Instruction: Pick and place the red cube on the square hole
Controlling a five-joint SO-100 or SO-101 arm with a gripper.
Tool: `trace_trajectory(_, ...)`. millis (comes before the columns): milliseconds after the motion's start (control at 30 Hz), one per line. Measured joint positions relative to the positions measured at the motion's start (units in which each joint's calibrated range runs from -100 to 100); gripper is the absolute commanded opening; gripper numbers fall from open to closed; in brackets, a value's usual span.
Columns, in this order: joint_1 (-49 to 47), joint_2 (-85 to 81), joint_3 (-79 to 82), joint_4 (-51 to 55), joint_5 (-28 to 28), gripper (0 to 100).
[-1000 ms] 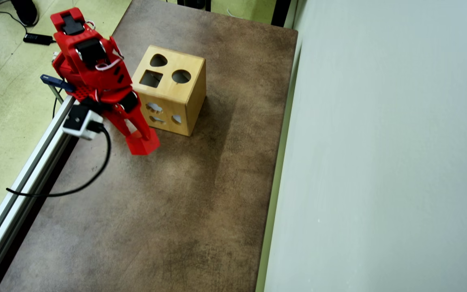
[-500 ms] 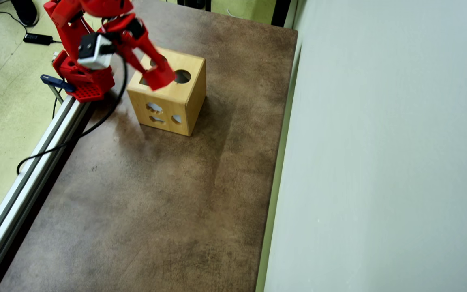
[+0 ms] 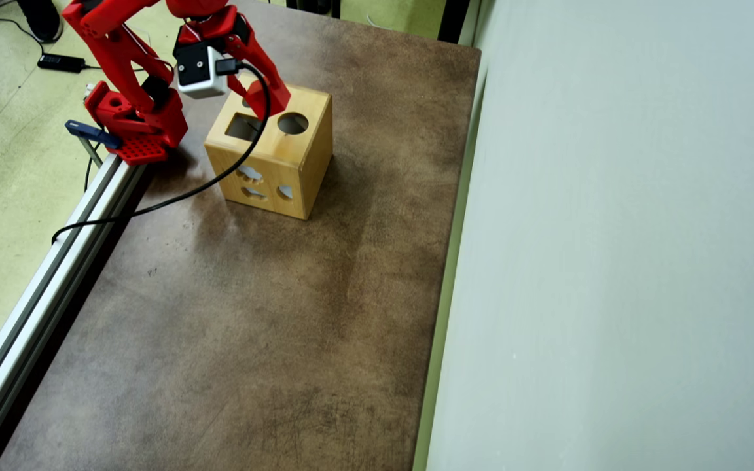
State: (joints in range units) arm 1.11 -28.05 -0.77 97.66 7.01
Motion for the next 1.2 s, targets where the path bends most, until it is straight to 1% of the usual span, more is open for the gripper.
trace_trajectory(100, 0.00, -2.46, 3.97, 0.00, -0.93, 7)
trace_trajectory(400, 0.07, -4.75, 14.81, 0.00, -1.22, 7)
trace_trajectory(1200, 0.07, -4.75, 18.24, 0.00, -1.22, 7)
